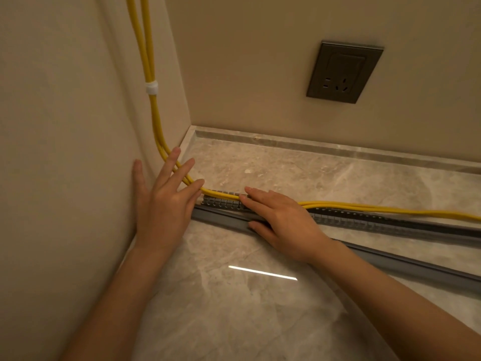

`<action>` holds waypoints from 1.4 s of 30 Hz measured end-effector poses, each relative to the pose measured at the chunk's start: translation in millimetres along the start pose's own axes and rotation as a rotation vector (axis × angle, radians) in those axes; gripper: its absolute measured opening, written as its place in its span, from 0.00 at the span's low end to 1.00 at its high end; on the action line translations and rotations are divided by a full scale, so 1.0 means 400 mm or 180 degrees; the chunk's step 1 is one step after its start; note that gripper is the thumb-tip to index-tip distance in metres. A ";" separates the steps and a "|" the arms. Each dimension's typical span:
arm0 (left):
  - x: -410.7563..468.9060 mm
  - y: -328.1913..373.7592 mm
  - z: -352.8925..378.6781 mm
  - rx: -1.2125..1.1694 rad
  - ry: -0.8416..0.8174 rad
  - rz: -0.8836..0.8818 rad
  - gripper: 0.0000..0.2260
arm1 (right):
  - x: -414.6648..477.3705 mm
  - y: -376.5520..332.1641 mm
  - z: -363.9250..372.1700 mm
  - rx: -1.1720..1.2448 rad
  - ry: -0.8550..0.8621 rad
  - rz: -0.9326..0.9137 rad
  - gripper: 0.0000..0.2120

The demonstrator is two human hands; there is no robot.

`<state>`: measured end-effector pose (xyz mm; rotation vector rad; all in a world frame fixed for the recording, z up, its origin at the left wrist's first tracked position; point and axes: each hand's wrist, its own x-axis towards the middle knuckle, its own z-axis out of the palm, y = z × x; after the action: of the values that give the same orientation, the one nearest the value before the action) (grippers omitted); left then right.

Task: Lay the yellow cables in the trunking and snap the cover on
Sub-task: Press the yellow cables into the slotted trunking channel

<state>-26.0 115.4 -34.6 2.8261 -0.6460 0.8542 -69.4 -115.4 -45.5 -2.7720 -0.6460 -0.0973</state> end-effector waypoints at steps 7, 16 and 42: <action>0.005 0.036 0.009 0.0211 -0.0148 -0.0073 0.07 | 0.000 -0.013 0.009 -0.0092 -0.0016 0.0125 0.24; -0.014 0.018 0.006 0.0657 -0.0249 0.0011 0.15 | -0.008 -0.015 0.005 -0.0033 -0.0105 0.0185 0.27; 0.000 0.095 -0.017 0.0489 -0.0753 -0.0643 0.16 | -0.034 -0.005 0.008 -0.0166 0.0008 0.0289 0.26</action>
<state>-45.8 82.8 -29.1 3.0929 -0.3217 0.5637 -82.4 -118.4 -49.9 -2.8457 -0.5234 -0.0997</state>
